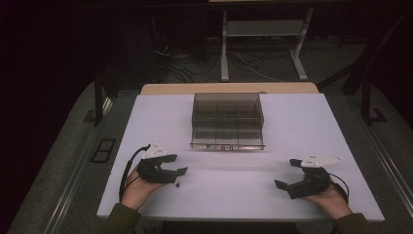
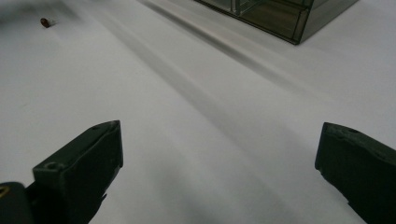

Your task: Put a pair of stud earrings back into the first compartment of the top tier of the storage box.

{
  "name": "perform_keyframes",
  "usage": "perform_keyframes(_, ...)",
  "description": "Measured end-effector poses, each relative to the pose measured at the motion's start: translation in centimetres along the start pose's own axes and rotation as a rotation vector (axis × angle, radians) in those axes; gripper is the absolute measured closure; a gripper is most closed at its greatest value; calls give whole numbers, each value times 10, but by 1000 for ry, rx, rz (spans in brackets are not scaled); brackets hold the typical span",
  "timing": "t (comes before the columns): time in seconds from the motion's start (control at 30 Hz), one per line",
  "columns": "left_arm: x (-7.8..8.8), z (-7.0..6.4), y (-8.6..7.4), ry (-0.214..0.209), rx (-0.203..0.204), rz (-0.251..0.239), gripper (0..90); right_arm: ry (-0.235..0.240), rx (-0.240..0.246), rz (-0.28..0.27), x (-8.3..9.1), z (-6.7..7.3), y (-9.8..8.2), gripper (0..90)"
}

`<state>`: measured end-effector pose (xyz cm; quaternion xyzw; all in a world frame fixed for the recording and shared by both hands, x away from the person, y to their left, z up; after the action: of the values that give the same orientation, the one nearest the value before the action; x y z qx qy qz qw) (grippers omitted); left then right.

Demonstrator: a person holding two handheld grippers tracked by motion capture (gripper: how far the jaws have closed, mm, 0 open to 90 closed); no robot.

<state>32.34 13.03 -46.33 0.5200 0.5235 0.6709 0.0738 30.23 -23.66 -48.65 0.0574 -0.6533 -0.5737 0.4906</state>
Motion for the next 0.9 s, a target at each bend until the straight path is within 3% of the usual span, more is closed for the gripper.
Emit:
perform_keyframes(0.23, -3, -9, -17, -9, 13, 42, 439, -1, 1, -1, 0, 0, 0, 5)
perform_keyframes(0.37, 0, -10, -25, -12, 1, 70, 471, 0, -2, -2, 0, 0, 0, 4)
perform_keyframes(0.67, 0, -12, -43, -30, 31, 135, 563, -1, 0, -1, 0, 0, 0, 5)
perform_keyframes(0.9, -4, -11, -46, -40, 17, 153, 622, 0, 0, 1, 0, 0, 0, 5)
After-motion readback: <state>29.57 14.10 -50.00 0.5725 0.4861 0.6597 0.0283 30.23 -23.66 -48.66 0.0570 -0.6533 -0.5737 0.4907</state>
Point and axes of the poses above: each handheld gripper's, and its own axes: x roughly backward along the jaws, y roughly out of its top, z roughly to its left, the point moved 8 cm from there along -x, roughly forward along the jaws, and after that the axes turned 1 degree about -x, right-handed, at the moved point
